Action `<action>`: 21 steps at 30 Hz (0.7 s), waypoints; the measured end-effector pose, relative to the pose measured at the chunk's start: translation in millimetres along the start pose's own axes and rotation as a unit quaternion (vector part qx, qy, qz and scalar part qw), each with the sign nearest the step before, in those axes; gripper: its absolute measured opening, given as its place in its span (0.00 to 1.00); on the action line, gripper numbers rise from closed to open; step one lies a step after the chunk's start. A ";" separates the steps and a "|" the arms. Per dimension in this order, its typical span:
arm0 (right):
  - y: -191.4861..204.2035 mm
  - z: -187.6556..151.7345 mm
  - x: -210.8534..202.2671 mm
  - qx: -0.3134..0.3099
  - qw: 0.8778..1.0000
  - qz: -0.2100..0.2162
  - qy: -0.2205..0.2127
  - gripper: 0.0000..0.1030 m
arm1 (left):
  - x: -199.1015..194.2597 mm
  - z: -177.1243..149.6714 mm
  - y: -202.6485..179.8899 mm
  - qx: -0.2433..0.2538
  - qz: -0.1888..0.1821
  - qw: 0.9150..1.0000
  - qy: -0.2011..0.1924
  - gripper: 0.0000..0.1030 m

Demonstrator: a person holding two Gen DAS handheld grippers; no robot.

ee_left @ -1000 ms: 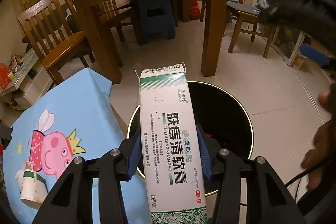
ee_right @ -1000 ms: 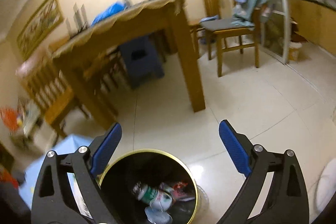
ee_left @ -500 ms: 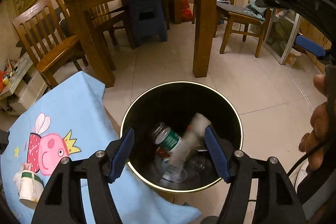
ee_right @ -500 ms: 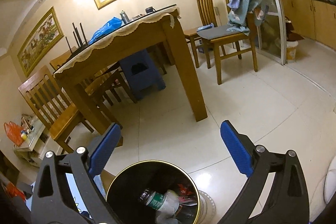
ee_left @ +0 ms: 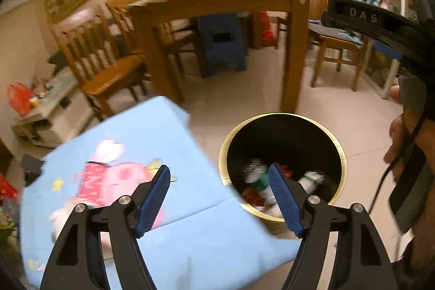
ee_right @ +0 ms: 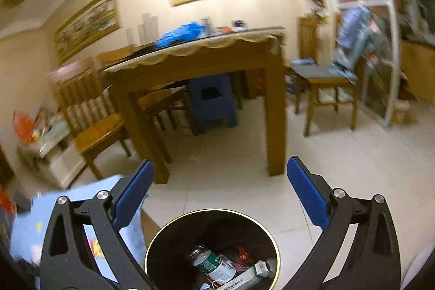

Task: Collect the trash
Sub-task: 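Move both tools back over the table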

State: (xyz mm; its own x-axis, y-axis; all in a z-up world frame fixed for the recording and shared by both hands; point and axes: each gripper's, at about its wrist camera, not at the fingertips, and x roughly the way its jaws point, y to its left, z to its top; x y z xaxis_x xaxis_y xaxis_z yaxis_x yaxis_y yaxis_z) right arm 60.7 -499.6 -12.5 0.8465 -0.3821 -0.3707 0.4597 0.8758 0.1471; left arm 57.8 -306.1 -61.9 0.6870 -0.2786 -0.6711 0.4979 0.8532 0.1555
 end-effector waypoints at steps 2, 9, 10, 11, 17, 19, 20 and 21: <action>26.6 -6.5 -0.1 -0.049 0.999 0.019 0.005 0.94 | -9.6 -10.0 22.2 -0.008 0.022 1.000 -0.006 0.71; 105.2 -40.9 4.7 -0.146 0.984 0.089 0.047 0.94 | -37.0 -51.4 123.8 -0.076 0.120 0.990 -0.002 0.79; 114.9 -45.2 3.7 -0.149 0.982 0.106 0.055 0.94 | -39.9 -58.5 139.2 -0.087 0.132 0.987 0.002 0.82; 125.5 -50.1 2.3 -0.153 0.978 0.124 0.064 0.95 | -41.8 -67.1 155.5 -0.100 0.143 0.985 0.008 0.82; 196.9 -90.8 -9.1 -0.178 0.948 0.233 0.120 0.94 | -57.7 -130.9 257.1 -0.199 0.199 0.958 0.047 0.82; 217.8 -108.7 -14.6 -0.176 0.931 0.283 0.146 0.94 | -64.7 -146.1 280.2 -0.222 0.206 0.952 0.051 0.82; 226.9 -115.4 -16.5 -0.169 0.924 0.305 0.159 0.94 | -67.2 -151.3 288.7 -0.230 0.208 0.949 0.052 0.82; 237.5 -123.9 -15.2 -0.148 0.912 0.334 0.184 0.95 | -69.7 -156.7 297.6 -0.239 0.208 0.947 0.051 0.82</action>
State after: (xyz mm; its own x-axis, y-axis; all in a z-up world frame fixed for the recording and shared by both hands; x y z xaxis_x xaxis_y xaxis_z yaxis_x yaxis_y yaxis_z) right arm 123.7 -249.3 -85.5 0.7383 0.3437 -0.5803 -0.2652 0.9390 0.2188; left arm 75.1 36.4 -82.4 0.7037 0.1487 -0.6947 -0.1180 0.9887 0.0921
